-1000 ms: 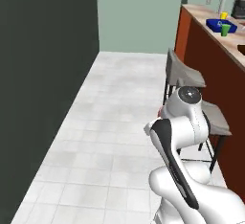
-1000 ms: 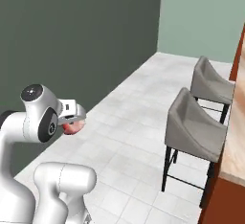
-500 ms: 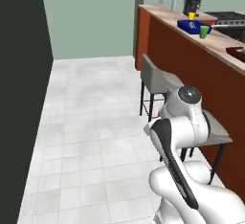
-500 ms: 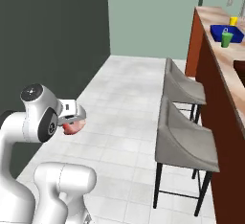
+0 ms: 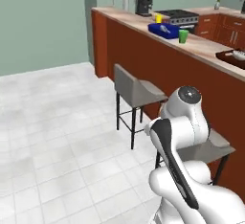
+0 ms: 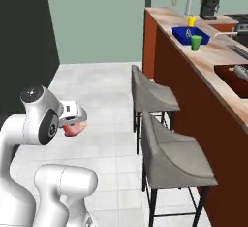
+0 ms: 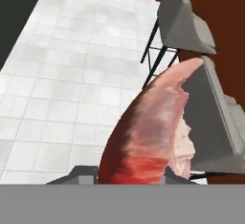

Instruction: Gather the sweet potato and avocado from the fridge and place them on a tray on the dining counter. Then gather the steak and fish from the fridge and place them on the other tray.

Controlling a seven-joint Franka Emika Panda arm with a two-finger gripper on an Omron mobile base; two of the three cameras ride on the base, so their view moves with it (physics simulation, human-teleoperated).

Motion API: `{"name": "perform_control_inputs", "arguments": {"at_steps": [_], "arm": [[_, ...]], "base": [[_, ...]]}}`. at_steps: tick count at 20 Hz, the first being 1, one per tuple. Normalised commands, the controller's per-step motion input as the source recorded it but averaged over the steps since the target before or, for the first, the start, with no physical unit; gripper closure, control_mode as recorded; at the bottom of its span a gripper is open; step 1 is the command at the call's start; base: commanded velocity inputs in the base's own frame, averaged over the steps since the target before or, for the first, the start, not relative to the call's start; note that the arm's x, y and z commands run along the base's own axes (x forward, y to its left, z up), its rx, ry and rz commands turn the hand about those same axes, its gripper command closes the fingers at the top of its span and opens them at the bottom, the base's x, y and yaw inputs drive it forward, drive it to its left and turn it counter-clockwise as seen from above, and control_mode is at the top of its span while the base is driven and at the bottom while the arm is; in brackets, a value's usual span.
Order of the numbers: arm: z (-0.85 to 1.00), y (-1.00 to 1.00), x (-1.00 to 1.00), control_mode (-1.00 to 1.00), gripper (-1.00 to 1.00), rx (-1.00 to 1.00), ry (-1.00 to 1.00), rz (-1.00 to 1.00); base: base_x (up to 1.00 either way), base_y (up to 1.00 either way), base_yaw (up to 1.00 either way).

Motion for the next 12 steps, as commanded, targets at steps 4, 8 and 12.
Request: {"name": "perform_control_inputs", "arguments": {"at_steps": [4,8,12], "arm": [[0.00,0.00,0.00,1.00,1.00,0.00,0.00,0.00],[0.00,0.00,0.00,1.00,1.00,0.00,0.00,0.00],[0.00,0.00,0.00,1.00,1.00,0.00,0.00,0.00]], "base": [[0.84,0.62,-0.47],[0.87,0.64,-0.47],[0.87,0.70,-0.44]]}}
